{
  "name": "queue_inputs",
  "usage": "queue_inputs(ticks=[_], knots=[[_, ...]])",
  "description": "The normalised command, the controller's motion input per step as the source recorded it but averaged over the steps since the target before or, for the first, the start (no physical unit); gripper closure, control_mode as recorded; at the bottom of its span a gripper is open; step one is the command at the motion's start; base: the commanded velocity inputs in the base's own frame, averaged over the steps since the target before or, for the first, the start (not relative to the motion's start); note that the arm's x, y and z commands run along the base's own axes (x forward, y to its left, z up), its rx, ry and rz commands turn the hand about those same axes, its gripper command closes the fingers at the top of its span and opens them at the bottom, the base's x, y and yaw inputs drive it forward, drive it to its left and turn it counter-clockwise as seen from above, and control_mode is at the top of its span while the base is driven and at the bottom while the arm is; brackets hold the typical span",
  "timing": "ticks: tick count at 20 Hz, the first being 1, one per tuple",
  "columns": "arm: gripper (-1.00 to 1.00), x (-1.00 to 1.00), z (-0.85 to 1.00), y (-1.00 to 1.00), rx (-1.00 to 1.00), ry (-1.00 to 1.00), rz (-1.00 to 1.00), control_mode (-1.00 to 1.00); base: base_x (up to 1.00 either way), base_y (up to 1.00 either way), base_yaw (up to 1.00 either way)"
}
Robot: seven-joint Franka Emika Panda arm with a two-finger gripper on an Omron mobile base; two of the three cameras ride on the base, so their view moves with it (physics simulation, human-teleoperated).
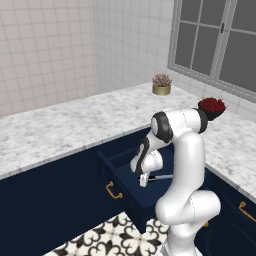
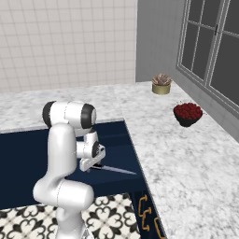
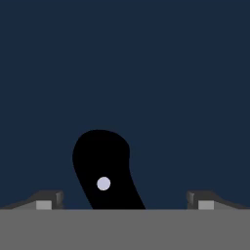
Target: Pick up the knife from the drawer and place it on the cutting board. Then place the meat from the plate to the cutting board.
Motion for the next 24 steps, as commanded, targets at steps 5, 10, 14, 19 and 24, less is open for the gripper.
queue_inputs(ticks=[5, 10, 14, 19, 24], knots=[[1.00, 0.00, -0.32, -0.01, 0.00, 0.00, 0.05, -1.00, 0.00, 0.00, 0.00], [1.00, 0.00, -0.21, 0.00, 0.00, -0.01, 0.01, -1.00, 0.00, 0.00, 0.00], [1.00, -0.07, -0.04, 0.01, 0.00, 0.00, 0.00, -1.00, 0.00, 0.00, 0.00], [1.00, -0.41, 0.72, 0.30, -0.06, 0.00, 0.00, -1.00, 0.00, 0.00, 0.00], [1.00, -0.47, 1.00, 0.51, -0.09, 0.00, 0.00, -1.00, 0.00, 0.00, 0.00]])
